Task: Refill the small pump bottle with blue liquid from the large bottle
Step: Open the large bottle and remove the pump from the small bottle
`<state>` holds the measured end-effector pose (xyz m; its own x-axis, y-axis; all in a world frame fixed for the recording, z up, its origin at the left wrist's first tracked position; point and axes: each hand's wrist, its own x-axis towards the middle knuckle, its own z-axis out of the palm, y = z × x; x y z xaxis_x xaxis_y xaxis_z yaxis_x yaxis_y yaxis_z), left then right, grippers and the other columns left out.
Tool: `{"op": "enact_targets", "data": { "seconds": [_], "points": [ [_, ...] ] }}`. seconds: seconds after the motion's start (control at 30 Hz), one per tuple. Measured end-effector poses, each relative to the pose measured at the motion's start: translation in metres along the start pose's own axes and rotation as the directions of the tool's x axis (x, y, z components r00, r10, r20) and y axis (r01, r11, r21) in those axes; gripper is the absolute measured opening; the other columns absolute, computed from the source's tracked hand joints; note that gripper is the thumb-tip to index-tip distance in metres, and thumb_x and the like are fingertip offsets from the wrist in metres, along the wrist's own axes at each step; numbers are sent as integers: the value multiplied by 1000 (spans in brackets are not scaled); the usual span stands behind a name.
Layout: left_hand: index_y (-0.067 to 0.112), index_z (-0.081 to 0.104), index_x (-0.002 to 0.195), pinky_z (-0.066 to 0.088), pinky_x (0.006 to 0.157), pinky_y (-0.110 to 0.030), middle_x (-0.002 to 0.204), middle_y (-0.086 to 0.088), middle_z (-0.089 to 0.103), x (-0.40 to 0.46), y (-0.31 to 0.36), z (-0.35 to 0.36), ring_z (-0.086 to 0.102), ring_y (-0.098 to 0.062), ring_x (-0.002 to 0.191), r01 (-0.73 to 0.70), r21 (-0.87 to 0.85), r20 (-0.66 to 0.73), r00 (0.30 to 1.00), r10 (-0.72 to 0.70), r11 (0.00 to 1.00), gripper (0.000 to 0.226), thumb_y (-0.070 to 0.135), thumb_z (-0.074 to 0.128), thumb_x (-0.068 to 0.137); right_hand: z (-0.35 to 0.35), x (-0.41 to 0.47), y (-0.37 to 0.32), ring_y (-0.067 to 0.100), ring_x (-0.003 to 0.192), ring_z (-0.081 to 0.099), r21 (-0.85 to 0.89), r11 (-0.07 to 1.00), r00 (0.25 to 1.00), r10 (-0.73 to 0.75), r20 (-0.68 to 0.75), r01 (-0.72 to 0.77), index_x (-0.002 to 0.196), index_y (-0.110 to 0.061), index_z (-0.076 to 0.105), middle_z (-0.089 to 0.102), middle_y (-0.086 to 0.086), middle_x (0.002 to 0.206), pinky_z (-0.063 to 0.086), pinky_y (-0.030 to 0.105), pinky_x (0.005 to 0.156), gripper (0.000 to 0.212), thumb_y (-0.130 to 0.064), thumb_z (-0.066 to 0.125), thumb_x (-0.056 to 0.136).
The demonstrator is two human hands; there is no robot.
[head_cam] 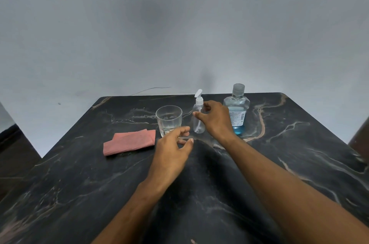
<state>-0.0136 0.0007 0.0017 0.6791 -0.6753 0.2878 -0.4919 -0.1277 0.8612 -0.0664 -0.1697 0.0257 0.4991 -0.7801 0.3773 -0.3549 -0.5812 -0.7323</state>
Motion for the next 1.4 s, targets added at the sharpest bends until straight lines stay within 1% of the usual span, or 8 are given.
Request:
{"op": "enact_targets", "data": {
  "seconds": [0.23,0.4,0.57,0.83,0.97,1.07,1.23,1.4],
  "points": [
    [27,56,144,53,94,-23,129,15,64,-12,2,4,63,-1,110,24,-71,-7,1000,-24,997,55,23,74,92,-28,-36,-11,-2,81,62,38,999,999,-28,28,27,103,-20,74,67,-14,85,39,7,63,30,-36,82,79],
    [30,48,148,48,95,-20,130,20,60,-23,0,5,58,-2,118,31,-113,-6,999,-32,993,71,34,81,85,-41,-67,-17,-6,79,63,82,996,995,-36,95,28,103,-24,76,70,-15,87,43,4,62,31,-38,84,76],
    [28,58,139,56,92,-26,120,17,68,-31,1,5,64,0,109,31,-147,-1,1000,-31,989,63,35,83,83,-44,-87,-25,4,80,71,126,992,984,-46,175,24,103,-23,76,74,-10,88,59,26,75,32,-37,84,75],
    [56,58,101,59,83,-27,103,32,70,-36,1,8,69,4,95,32,-202,-28,999,-39,979,47,23,85,80,-40,-99,-24,1,74,70,151,988,976,-49,213,16,98,-23,77,75,-11,81,55,20,69,26,-31,85,75],
    [54,58,103,62,87,-43,108,12,73,-36,-2,10,74,-13,98,24,-211,-32,999,-31,977,50,18,85,80,-39,-104,-23,-9,57,60,135,991,976,-42,214,13,101,-23,77,68,-18,66,42,7,56,30,-30,86,74],
    [54,59,105,63,84,-35,110,10,73,-37,-5,10,74,-11,98,19,-209,-31,999,-26,978,51,18,85,81,-38,-106,-22,-14,55,56,134,991,976,-49,210,21,103,-24,77,62,-23,58,40,5,54,31,-29,87,74],
    [46,64,99,60,72,-20,101,8,75,-37,-12,8,75,-9,91,30,-169,-35,999,-36,985,43,11,83,82,-39,-107,-22,-13,56,56,116,993,962,-54,267,24,113,-25,73,64,-25,65,39,5,55,44,-33,87,72],
    [40,66,109,60,74,-21,101,11,75,-37,-14,8,73,-3,89,39,-136,-36,998,-44,990,44,21,89,77,-64,-98,-16,2,79,65,135,991,964,-22,266,-15,128,-30,63,67,-17,111,53,14,66,76,-58,84,61]
  ]
}}
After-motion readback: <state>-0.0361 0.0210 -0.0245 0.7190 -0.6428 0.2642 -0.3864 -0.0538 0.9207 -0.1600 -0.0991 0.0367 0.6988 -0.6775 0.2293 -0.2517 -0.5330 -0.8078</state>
